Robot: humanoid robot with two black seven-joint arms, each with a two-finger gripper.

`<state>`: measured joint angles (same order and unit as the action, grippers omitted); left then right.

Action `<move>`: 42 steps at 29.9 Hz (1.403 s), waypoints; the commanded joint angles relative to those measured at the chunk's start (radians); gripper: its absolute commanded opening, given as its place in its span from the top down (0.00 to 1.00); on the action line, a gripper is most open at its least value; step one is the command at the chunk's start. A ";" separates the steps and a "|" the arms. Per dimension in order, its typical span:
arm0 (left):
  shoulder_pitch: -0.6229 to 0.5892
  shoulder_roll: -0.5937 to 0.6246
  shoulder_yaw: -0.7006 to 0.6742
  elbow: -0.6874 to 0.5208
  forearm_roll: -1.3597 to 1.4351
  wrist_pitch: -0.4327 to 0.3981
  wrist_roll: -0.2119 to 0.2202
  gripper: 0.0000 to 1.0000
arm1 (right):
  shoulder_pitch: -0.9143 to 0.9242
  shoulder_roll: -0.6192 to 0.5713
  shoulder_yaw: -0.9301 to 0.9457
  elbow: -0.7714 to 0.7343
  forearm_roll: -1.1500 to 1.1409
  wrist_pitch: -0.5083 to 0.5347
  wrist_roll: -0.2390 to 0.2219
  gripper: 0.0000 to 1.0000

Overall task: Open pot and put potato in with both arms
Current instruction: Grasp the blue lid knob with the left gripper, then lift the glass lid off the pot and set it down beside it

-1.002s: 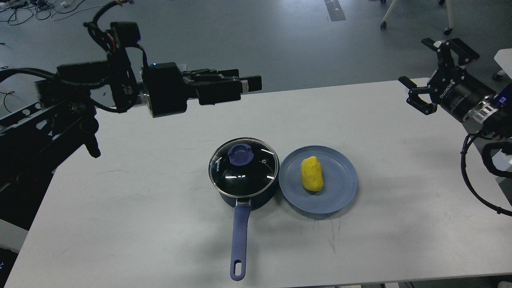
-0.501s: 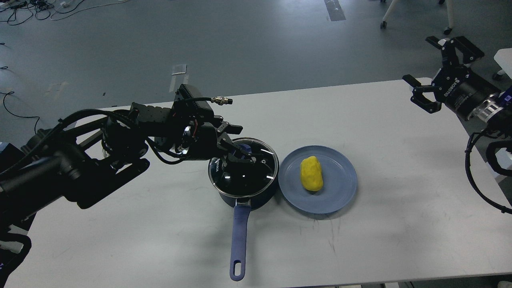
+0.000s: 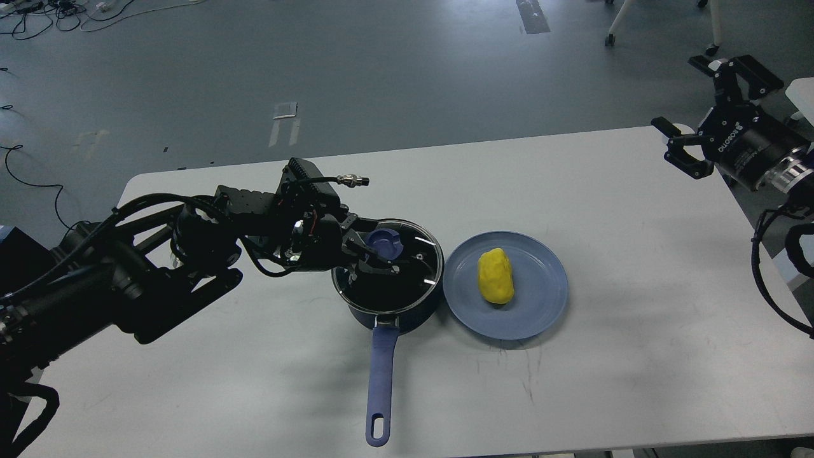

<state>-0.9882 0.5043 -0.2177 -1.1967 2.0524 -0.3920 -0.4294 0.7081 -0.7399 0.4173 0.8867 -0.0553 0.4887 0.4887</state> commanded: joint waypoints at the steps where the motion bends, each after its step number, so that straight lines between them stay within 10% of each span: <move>1: 0.013 0.006 -0.002 0.002 0.000 0.005 0.000 0.00 | -0.002 0.000 0.000 0.000 0.000 0.000 0.000 0.00; 22: 0.011 0.000 -0.005 -0.003 -0.005 0.028 -0.003 0.08 | -0.007 -0.001 0.000 0.001 0.000 0.000 0.000 0.00; 26: 0.011 -0.003 -0.003 -0.003 -0.005 0.028 -0.003 0.24 | -0.009 -0.001 0.000 0.001 0.000 0.000 0.000 0.00; 30: 0.010 -0.003 -0.002 -0.003 -0.001 0.028 -0.003 0.60 | -0.009 -0.001 0.000 0.001 0.000 0.000 0.000 0.00; 42: -0.078 0.103 -0.006 -0.080 -0.009 0.027 -0.049 0.70 | -0.010 -0.003 0.000 0.003 0.000 0.000 0.000 0.00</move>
<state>-1.0428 0.5646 -0.2242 -1.2617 2.0448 -0.3639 -0.4558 0.6980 -0.7410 0.4172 0.8890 -0.0552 0.4887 0.4887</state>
